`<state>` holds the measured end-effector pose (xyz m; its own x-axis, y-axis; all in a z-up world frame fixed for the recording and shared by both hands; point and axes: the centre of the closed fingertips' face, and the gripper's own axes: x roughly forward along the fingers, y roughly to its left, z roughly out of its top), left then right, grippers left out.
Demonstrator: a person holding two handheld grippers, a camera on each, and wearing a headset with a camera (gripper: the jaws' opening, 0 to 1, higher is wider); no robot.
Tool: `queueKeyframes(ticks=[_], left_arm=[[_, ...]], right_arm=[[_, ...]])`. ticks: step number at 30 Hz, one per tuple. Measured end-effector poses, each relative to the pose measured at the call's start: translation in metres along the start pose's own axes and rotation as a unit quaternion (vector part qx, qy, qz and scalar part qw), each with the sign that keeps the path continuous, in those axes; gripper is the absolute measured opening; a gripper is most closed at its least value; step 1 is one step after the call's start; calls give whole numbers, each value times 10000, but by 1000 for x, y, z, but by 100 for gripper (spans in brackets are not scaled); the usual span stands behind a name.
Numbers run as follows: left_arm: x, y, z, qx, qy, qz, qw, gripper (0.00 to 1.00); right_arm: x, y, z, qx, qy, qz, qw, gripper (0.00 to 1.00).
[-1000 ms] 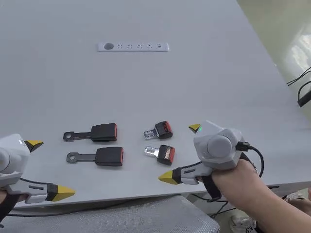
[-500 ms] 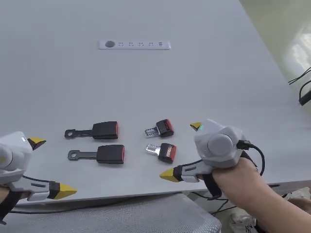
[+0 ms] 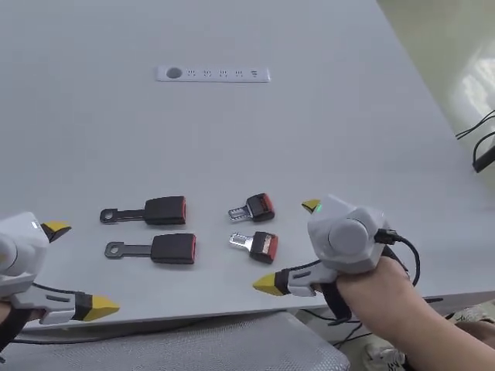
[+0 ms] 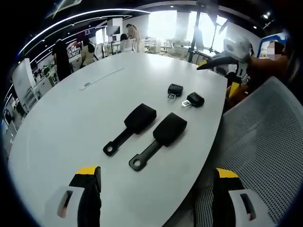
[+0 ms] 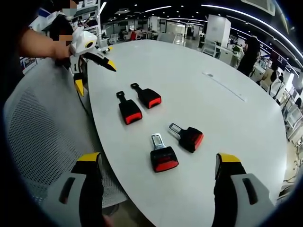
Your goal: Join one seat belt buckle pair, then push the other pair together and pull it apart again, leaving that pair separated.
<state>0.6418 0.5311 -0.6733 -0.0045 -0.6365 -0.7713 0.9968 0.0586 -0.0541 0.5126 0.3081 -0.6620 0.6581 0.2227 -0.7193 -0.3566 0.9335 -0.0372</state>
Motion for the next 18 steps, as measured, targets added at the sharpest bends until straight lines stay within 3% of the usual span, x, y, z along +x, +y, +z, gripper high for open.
queueKeyframes(ticks=[18], left_arm=[[-1, 4, 5, -36, -35, 36, 10000, 97]], right_arm=[[0, 2, -5, -16, 85, 11, 10000, 97]])
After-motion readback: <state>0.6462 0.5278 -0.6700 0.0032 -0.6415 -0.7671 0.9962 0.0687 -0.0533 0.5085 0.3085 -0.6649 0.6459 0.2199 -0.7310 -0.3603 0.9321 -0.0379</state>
